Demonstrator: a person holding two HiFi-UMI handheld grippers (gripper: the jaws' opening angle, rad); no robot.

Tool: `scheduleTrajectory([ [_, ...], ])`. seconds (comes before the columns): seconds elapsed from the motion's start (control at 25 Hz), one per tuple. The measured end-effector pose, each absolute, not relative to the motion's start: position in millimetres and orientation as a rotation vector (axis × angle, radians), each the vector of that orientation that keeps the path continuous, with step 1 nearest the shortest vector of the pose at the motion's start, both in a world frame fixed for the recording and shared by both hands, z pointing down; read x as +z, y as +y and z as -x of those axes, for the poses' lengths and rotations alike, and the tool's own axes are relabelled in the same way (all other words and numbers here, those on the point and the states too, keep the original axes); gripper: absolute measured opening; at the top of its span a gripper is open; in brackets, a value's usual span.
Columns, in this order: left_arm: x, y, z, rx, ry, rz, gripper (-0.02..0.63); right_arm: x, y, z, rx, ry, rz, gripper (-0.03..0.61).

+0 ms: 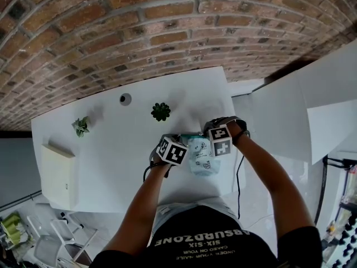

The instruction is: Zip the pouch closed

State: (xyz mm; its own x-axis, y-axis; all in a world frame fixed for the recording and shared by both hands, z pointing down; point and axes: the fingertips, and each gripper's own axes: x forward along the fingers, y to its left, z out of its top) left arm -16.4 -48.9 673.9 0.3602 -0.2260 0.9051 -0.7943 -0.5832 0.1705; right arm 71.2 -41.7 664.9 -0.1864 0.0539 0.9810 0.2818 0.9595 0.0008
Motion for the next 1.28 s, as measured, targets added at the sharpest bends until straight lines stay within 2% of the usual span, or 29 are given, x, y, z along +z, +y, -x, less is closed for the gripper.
scheduleTrajectory([
  [1.28, 674.1, -48.5, 17.0, 1.217, -0.884, -2.019, 0.023, 656.1, -37.6, -77.3, -0.204, -1.76, 0.22, -0.002],
])
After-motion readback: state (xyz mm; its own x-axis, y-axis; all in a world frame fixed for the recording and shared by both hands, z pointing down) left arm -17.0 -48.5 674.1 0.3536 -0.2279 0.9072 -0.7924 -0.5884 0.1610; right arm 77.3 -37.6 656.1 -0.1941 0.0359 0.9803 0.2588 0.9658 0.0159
